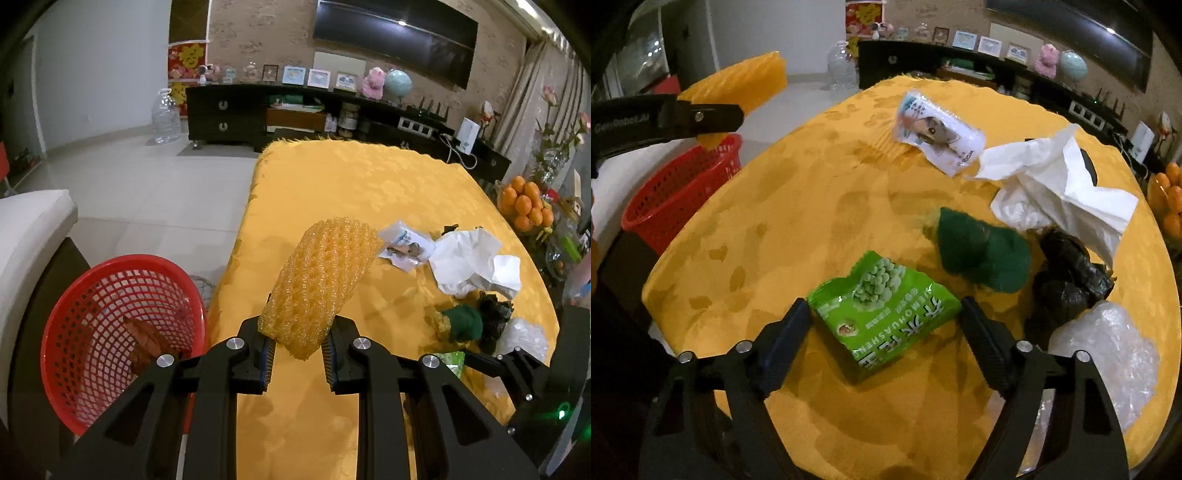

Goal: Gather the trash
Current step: 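Grasp the green snack packet with the right tool while the left tool lifts the foam net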

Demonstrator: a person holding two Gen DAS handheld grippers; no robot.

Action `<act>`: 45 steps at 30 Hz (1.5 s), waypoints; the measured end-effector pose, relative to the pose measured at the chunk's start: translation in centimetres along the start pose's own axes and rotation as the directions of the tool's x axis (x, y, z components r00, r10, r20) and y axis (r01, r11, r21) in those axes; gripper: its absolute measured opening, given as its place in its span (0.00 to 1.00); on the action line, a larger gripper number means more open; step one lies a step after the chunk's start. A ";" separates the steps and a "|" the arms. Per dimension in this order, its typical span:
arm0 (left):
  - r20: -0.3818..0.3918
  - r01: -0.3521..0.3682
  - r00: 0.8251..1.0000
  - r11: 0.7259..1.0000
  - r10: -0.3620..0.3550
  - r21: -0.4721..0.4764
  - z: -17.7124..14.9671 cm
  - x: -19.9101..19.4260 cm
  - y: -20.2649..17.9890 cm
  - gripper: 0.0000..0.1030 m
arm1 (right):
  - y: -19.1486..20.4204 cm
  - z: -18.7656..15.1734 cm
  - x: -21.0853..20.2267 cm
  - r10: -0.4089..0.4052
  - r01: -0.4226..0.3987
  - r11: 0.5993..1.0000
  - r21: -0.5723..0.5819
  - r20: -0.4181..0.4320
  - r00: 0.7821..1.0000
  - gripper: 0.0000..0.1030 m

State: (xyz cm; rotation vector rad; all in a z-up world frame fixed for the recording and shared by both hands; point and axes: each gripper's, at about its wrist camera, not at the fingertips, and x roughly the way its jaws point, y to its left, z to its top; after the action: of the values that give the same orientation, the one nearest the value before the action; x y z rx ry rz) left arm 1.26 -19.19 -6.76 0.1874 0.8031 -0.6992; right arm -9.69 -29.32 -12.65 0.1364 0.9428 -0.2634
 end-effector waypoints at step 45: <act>0.177 -0.134 0.974 0.989 0.143 -0.065 2.5 -6.4 3.7 0.20 | -2.5 11.2 -8.4 0.035 -0.074 0.991 0.115 0.311 0.950 0.44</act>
State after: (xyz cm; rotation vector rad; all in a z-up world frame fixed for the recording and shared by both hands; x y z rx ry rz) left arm 1.99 -14.21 -0.84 0.1286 0.6274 -0.5540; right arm -6.32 -32.90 0.66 0.2299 0.6101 -0.2835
